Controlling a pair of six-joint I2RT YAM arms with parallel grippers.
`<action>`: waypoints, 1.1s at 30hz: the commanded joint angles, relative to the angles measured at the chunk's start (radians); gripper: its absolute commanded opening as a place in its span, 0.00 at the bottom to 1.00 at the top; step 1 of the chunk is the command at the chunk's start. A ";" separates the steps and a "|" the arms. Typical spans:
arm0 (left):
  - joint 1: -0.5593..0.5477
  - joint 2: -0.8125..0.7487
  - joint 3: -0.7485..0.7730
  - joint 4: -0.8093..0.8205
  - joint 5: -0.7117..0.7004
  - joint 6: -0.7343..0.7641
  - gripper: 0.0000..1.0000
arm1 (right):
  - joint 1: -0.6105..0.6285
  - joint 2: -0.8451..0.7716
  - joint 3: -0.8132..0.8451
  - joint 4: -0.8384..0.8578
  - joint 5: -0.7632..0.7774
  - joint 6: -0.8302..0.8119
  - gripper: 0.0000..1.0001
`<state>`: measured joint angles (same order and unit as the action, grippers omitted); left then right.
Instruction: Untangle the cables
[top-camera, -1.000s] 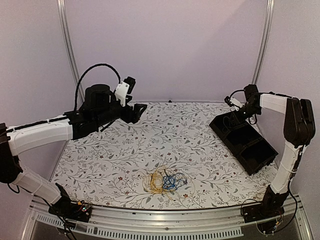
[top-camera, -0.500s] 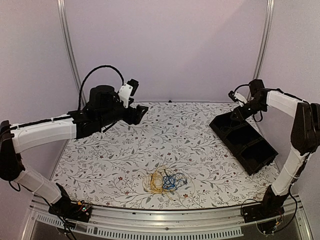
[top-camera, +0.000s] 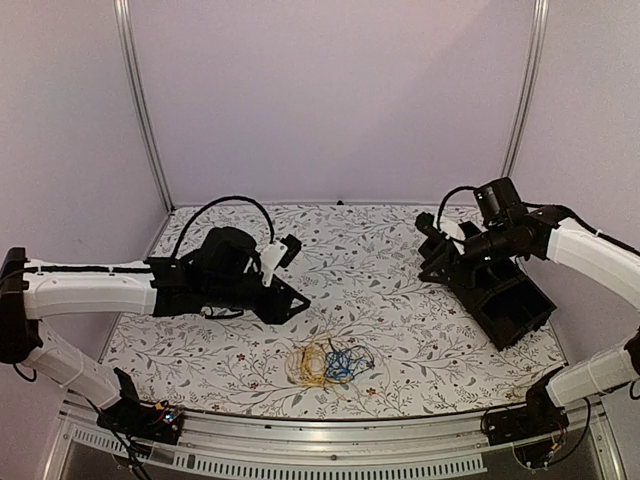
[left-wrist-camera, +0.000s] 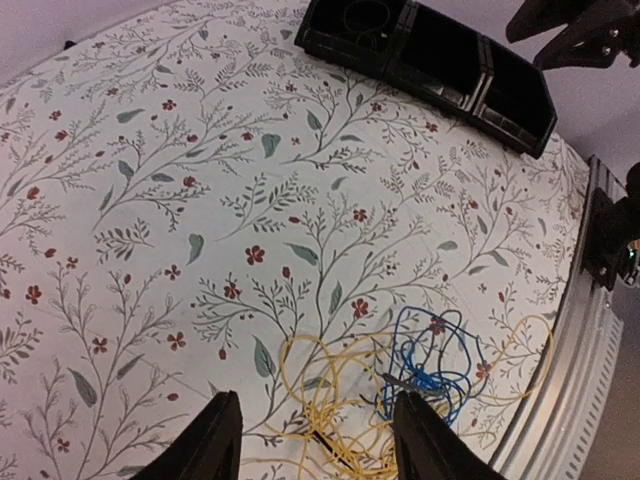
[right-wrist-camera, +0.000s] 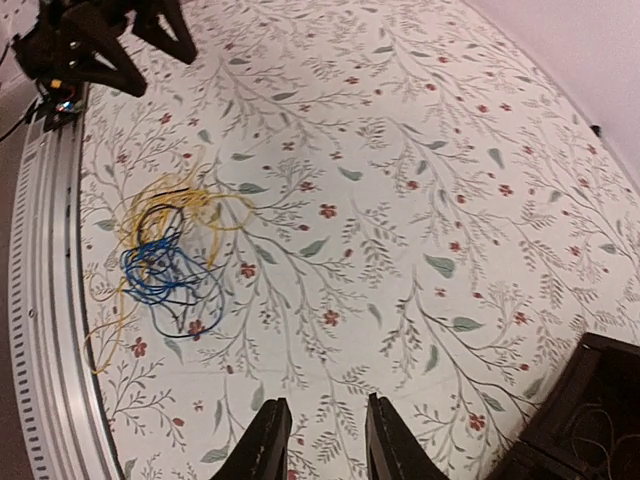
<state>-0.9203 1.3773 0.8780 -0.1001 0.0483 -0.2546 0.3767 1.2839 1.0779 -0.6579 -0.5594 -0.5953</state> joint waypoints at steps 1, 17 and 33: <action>-0.058 -0.055 -0.092 -0.032 0.076 -0.186 0.52 | 0.214 0.043 -0.042 0.017 -0.054 -0.059 0.31; -0.064 -0.187 -0.391 0.245 0.074 -0.458 0.55 | 0.525 0.485 0.208 0.007 -0.115 0.059 0.39; -0.070 -0.134 -0.380 0.292 0.073 -0.436 0.53 | 0.531 0.686 0.341 -0.047 -0.190 0.120 0.33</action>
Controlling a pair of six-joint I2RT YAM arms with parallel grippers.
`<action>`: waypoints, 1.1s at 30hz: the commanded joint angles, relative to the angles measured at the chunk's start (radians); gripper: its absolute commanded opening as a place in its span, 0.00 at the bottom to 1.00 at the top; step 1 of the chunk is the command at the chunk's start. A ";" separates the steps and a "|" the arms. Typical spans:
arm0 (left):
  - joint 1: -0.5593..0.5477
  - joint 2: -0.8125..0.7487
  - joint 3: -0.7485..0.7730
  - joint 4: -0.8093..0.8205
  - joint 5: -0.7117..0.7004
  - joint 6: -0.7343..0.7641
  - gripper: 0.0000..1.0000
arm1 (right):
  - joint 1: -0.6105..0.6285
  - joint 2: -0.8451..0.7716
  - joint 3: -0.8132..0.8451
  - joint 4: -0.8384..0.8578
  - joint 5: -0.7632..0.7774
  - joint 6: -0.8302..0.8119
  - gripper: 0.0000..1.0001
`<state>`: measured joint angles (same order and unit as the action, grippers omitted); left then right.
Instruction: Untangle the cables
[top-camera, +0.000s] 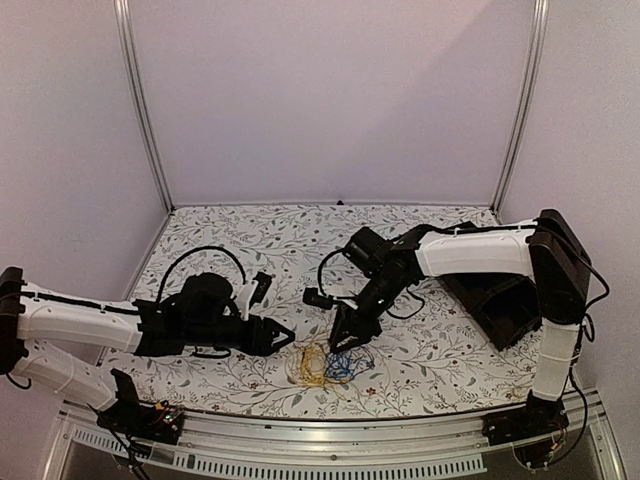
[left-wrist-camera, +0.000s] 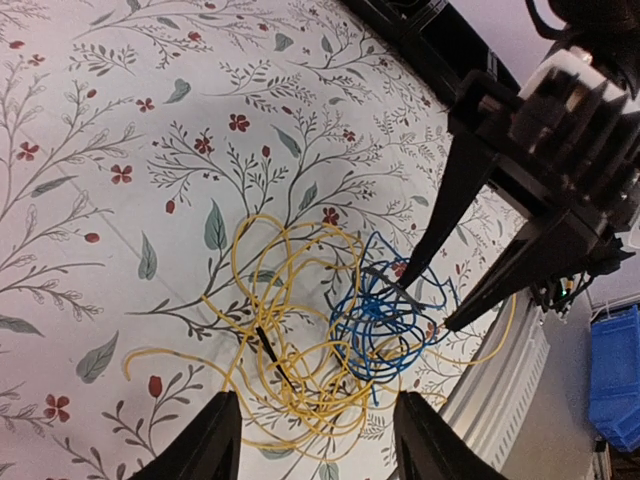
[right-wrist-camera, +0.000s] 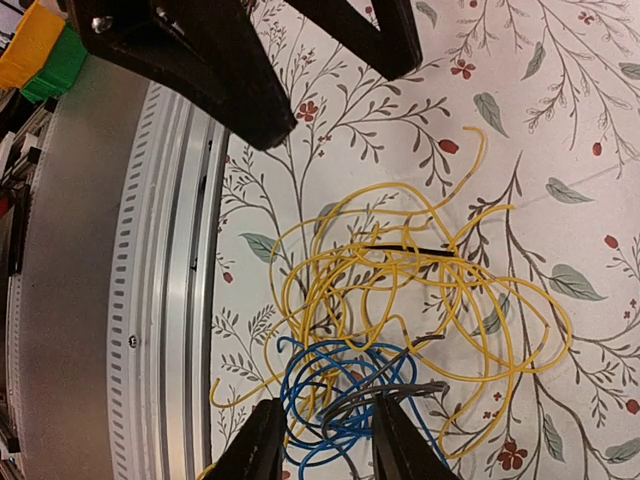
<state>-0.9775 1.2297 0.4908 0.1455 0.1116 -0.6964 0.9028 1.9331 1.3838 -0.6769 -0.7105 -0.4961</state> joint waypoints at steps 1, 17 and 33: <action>-0.015 0.016 0.009 0.046 0.010 0.006 0.53 | 0.004 0.040 0.036 -0.031 -0.046 0.021 0.33; -0.031 0.123 0.072 0.080 0.043 0.038 0.53 | 0.005 0.066 0.038 -0.050 0.000 0.030 0.36; -0.036 0.200 0.135 0.071 0.032 0.049 0.53 | 0.003 0.040 0.096 -0.012 0.183 0.109 0.08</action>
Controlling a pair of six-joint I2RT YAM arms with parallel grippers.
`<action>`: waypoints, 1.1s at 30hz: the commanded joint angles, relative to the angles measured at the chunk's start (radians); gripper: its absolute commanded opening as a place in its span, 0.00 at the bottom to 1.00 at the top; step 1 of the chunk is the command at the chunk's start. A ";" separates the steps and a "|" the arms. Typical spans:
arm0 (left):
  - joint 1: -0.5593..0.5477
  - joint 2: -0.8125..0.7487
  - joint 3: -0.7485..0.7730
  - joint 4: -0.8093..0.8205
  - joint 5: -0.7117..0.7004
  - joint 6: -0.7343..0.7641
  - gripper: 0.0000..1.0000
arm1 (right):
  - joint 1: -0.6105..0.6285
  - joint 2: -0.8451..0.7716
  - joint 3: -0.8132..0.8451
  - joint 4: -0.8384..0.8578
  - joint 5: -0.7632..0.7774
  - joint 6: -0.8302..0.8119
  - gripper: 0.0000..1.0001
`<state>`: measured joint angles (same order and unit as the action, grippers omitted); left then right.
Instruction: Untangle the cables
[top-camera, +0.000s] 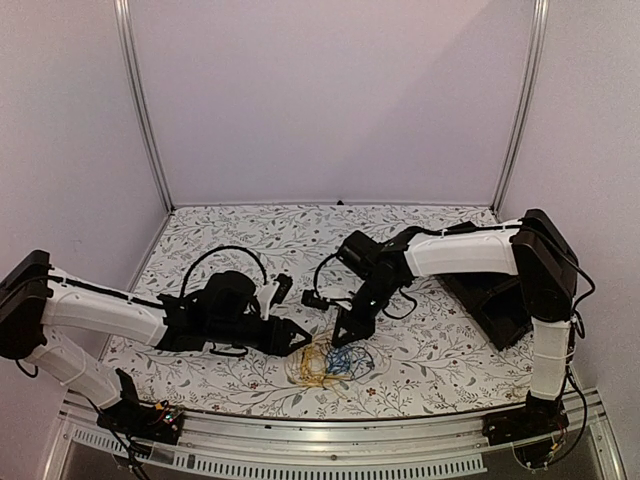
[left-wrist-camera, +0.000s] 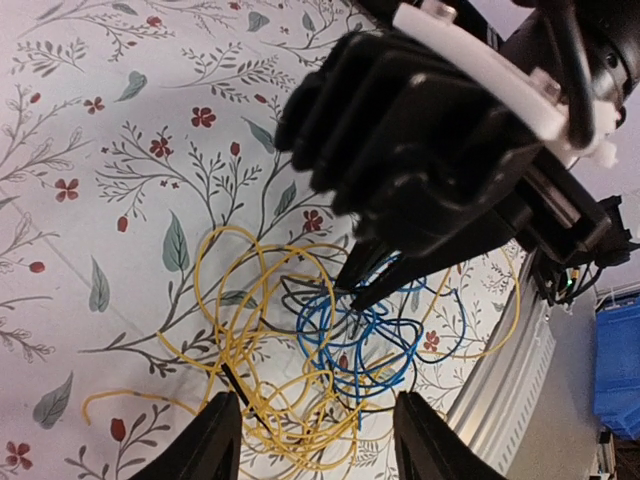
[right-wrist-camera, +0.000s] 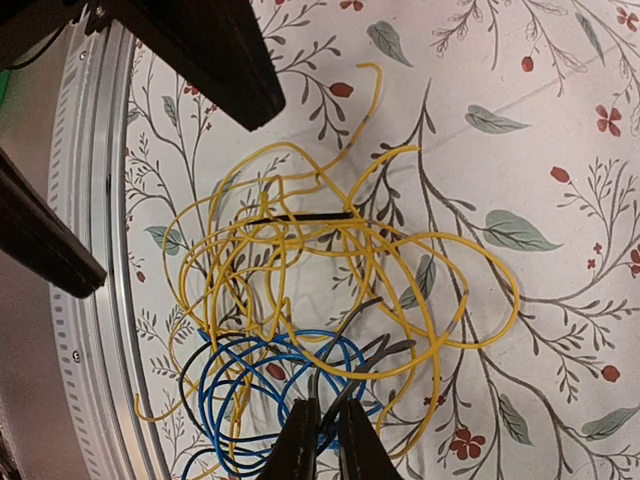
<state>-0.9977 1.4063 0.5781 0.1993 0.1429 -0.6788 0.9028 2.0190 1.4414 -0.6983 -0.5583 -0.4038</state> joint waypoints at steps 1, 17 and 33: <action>-0.016 0.027 0.055 0.017 0.004 0.041 0.53 | 0.001 -0.070 0.041 0.007 0.019 0.008 0.05; -0.049 -0.045 0.096 0.226 -0.065 0.202 0.53 | -0.052 -0.300 0.075 -0.049 -0.172 -0.042 0.01; -0.027 0.207 0.205 0.284 -0.359 0.220 0.44 | -0.063 -0.452 0.308 -0.259 -0.402 -0.180 0.00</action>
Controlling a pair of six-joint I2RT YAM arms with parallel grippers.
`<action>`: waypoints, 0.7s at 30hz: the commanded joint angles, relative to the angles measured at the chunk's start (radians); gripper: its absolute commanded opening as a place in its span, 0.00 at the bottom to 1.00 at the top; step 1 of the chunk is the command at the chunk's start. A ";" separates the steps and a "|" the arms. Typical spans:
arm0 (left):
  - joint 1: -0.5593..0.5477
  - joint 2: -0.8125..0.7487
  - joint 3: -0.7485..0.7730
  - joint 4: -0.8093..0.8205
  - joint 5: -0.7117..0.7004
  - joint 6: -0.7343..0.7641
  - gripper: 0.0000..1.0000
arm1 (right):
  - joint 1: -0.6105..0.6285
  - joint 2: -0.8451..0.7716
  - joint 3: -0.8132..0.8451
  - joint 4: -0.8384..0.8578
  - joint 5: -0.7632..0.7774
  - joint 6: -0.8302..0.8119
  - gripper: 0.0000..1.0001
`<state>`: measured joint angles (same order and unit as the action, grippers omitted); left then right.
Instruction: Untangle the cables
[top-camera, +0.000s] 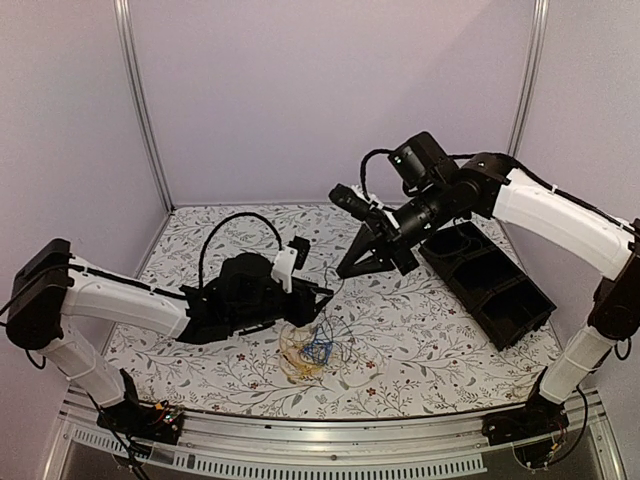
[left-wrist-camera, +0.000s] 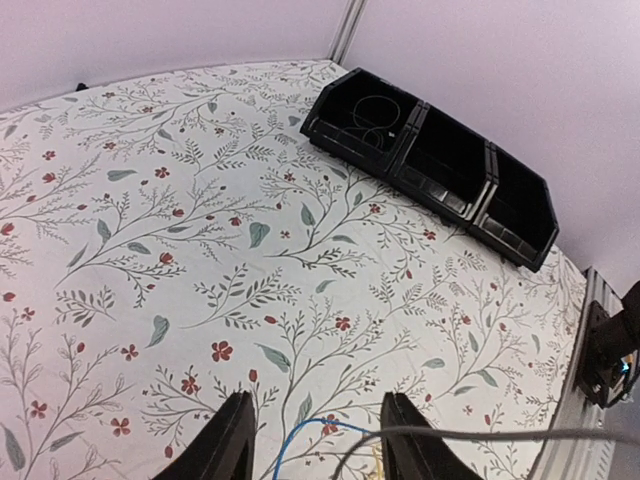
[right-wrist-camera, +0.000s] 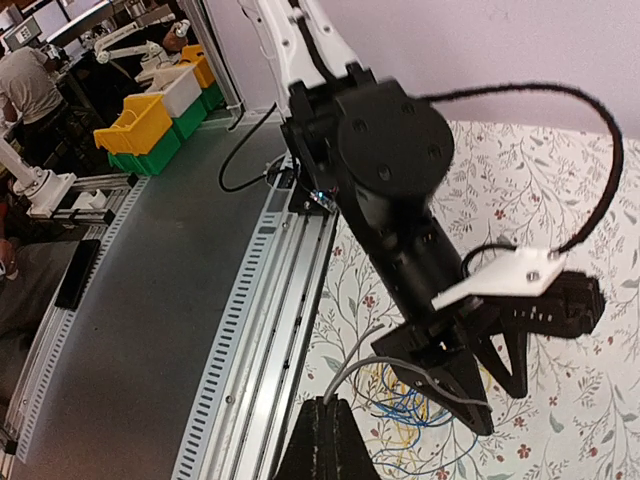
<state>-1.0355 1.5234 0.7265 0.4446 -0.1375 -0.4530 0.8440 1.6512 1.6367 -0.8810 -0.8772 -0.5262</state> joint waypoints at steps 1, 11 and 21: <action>0.014 0.120 0.070 0.044 -0.076 -0.013 0.44 | -0.009 -0.087 0.147 -0.092 -0.087 -0.068 0.00; 0.048 0.352 0.134 0.014 -0.063 -0.069 0.43 | -0.288 -0.125 0.489 -0.075 -0.225 -0.067 0.00; 0.080 0.339 0.067 0.065 -0.050 -0.106 0.41 | -0.471 -0.181 0.604 0.052 -0.081 0.020 0.00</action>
<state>-0.9752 1.8835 0.8062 0.4778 -0.1905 -0.5434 0.4000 1.4853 2.2471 -0.8810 -1.0183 -0.5510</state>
